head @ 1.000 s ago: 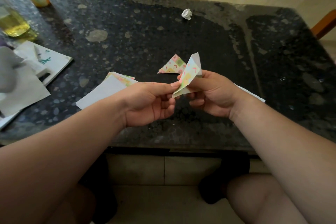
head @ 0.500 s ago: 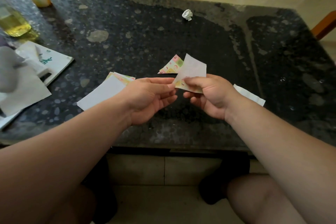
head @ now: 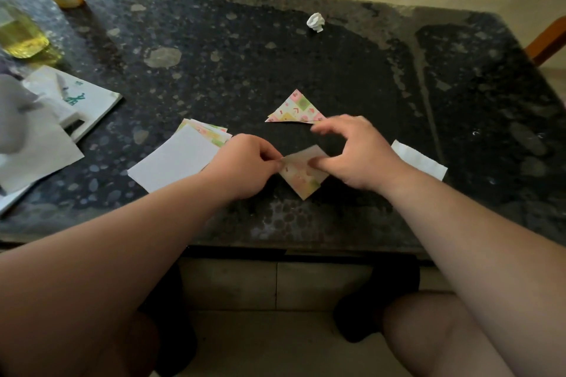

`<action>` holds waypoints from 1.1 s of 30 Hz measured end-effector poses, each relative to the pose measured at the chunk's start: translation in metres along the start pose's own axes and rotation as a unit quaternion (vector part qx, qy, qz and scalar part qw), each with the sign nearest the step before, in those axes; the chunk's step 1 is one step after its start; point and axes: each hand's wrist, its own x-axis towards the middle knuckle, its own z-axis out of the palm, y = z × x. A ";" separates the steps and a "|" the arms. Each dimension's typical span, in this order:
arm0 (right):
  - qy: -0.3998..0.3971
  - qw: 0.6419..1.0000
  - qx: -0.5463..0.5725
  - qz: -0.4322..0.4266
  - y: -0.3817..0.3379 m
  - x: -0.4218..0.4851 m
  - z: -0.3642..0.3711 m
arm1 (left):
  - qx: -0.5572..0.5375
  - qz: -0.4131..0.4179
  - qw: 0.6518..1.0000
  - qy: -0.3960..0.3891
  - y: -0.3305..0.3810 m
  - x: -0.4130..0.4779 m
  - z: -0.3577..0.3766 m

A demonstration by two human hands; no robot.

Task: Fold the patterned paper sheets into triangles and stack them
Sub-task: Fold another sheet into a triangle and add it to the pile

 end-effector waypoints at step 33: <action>-0.030 0.977 -0.141 -0.157 0.013 -0.017 0.038 | 0.195 0.320 0.921 0.108 -0.047 0.009 0.022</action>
